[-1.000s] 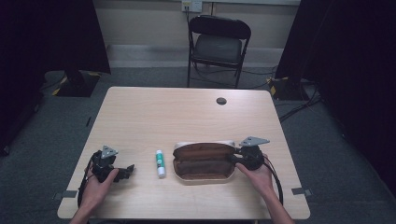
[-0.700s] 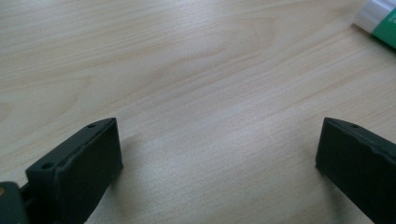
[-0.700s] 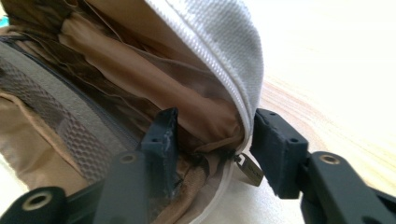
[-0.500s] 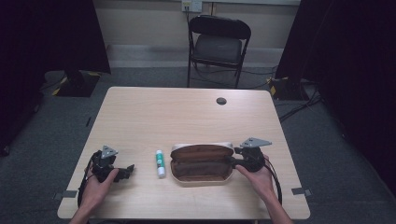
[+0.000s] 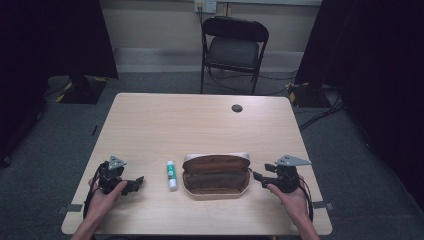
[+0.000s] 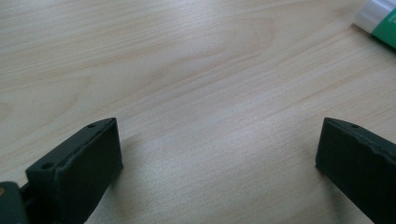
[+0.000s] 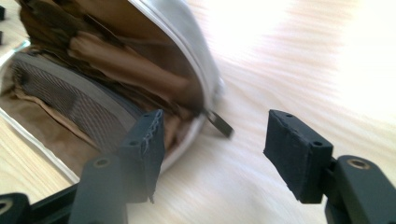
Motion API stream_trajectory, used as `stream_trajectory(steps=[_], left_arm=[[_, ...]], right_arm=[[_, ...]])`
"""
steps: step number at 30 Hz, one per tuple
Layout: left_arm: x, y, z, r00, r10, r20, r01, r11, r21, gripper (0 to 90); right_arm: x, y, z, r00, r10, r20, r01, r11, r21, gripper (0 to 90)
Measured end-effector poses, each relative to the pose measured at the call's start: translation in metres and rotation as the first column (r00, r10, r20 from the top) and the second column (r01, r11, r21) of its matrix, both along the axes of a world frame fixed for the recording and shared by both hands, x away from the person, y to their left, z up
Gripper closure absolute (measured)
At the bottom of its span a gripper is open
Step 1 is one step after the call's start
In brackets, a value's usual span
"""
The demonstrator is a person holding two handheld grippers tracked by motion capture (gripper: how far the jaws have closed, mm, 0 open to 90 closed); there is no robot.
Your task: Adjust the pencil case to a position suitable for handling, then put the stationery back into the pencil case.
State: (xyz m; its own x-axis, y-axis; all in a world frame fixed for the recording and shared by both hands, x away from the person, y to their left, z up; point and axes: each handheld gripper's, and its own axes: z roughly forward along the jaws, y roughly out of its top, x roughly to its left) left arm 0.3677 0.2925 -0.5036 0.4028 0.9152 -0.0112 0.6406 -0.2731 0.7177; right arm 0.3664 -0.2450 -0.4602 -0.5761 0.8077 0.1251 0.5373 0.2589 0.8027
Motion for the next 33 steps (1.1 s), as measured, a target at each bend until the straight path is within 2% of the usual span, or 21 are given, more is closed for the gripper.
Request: stream_trajectory(steps=[2, 3, 6, 8, 10, 11, 12, 15, 18, 19, 20, 21, 22, 23, 24, 25, 26, 27, 28, 30, 33], left_arm=[[0.0, 0.0, 0.0, 1.0, 0.0, 0.0, 0.0, 1.0, 0.0, 0.0], [0.0, 0.0, 0.0, 1.0, 0.0, 0.0, 0.0, 1.0, 0.0, 0.0], [0.0, 0.0, 0.0, 1.0, -0.001, 0.001, 0.001, 1.0, 0.004, 0.3], [-0.002, 0.001, 0.002, 0.9999, -0.013, -0.002, 0.013, 0.9999, 0.008, 2.5], [-0.004, 0.003, 0.004, 1.0, -0.002, -0.003, 0.003, 1.0, 0.008, 7.9], [-0.004, 0.003, 0.005, 1.0, 0.007, -0.003, -0.007, 1.0, 0.004, 13.2], [-0.004, 0.003, 0.005, 1.0, 0.007, -0.003, -0.007, 1.0, 0.004, 15.9], [-0.004, 0.0, 0.008, 0.9995, 0.01, -0.031, -0.01, 0.9999, 0.006, 15.8], [-0.004, -0.005, 0.012, 0.9984, -0.02, -0.053, 0.02, 0.9998, -0.001, 17.6], [-0.005, -0.011, 0.017, 0.9979, -0.043, -0.048, 0.042, 0.9989, -0.021, 17.6], [-0.005, -0.011, 0.017, 0.9979, -0.043, -0.048, 0.042, 0.9989, -0.021, 17.6], [-0.006, -0.015, 0.021, 0.9976, -0.059, -0.035, 0.058, 0.9979, -0.031, 17.6], [-0.007, -0.02, 0.025, 0.997, -0.073, -0.025, 0.073, 0.997, -0.027, 18.8], [-0.006, -0.028, 0.031, 0.9957, -0.092, -0.003, 0.092, 0.9952, -0.035, 18.7], [-0.005, -0.033, 0.034, 0.9936, -0.113, 0.005, 0.113, 0.9932, -0.028, 18.8], [-0.004, -0.038, 0.038, 0.9907, -0.136, 0.013, 0.136, 0.9907, -0.003, 18.8], [-0.004, -0.038, 0.038, 0.9907, -0.136, 0.013, 0.136, 0.9907, -0.003, 18.8], [-0.004, -0.045, 0.04, 0.9868, -0.161, 0.018, 0.16, 0.9868, 0.023, 19.1], [0.001, -0.053, 0.046, 0.9798, -0.198, 0.031, 0.197, 0.9801, 0.026, 21.2], [0.003, -0.056, 0.049, 0.9783, -0.203, 0.043, 0.202, 0.9793, 0.016, 24.7], [0.009, -0.066, 0.051, 0.9763, -0.208, 0.06, 0.211, 0.9761, -0.051, 24.5]], right_arm=[[-0.001, -0.004, -0.002, 0.9999, -0.009, -0.005, 0.009, 1.0, 0.003, 37.0], [-0.003, -0.013, -0.007, 0.9992, -0.034, -0.02, 0.034, 0.999, -0.005, 36.0], [-0.003, -0.019, -0.012, 0.998, -0.046, -0.044, 0.045, 0.999, -0.014, 35.1], [-0.003, -0.024, -0.018, 0.9964, -0.056, -0.063, 0.053, 0.998, -0.038, 34.3], [-0.004, -0.028, -0.022, 0.9964, -0.063, -0.057, 0.059, 0.996, -0.067, 31.9], [-0.004, -0.03, -0.025, 0.9952, -0.088, -0.043, 0.082, 0.99, -0.118, 27.2], [-0.004, -0.03, -0.025, 0.9952, -0.088, -0.043, 0.082, 0.99, -0.118, 27.2], [0.002, -0.037, -0.029, 0.99, -0.136, -0.038, 0.128, 0.98, -0.151, 19.8], [0.004, -0.039, -0.031, 0.9883, -0.146, -0.045, 0.137, 0.978, -0.156, 19.2], [0.005, -0.038, -0.034, 0.9858, -0.157, -0.06, 0.146, 0.977, -0.159, 16.7], [0.005, -0.038, -0.034, 0.9858, -0.157, -0.06, 0.146, 0.977, -0.159, 16.7], [0.006, -0.037, -0.036, 0.9857, -0.159, -0.056, 0.147, 0.974, -0.17, 15.5], [0.005, -0.033, -0.037, 0.983, -0.18, -0.038, 0.169, 0.967, -0.191, 14.2], [0.005, -0.032, -0.037, 0.9818, -0.186, -0.036, 0.176, 0.966, -0.189, 14.1], [0.005, -0.032, -0.038, 0.9822, -0.185, -0.031, 0.176, 0.966, -0.187, 14.1], [0.005, -0.032, -0.038, 0.9828, -0.183, -0.028, 0.174, 0.967, -0.185, 14.0], [0.005, -0.032, -0.038, 0.9828, -0.183, -0.028, 0.174, 0.967, -0.185, 14.0], [0.004, -0.033, -0.04, 0.9842, -0.177, -0.016, 0.171, 0.969, -0.177, 13.7], [0.004, -0.033, -0.04, 0.9842, -0.177, -0.015, 0.171, 0.969, -0.178, 13.8], [0.004, -0.033, -0.04, 0.9842, -0.176, -0.015, 0.171, 0.969, -0.178, 13.7], [0.005, -0.033, -0.04, 0.9847, -0.173, -0.016, 0.168, 0.97, -0.177, 13.7]])
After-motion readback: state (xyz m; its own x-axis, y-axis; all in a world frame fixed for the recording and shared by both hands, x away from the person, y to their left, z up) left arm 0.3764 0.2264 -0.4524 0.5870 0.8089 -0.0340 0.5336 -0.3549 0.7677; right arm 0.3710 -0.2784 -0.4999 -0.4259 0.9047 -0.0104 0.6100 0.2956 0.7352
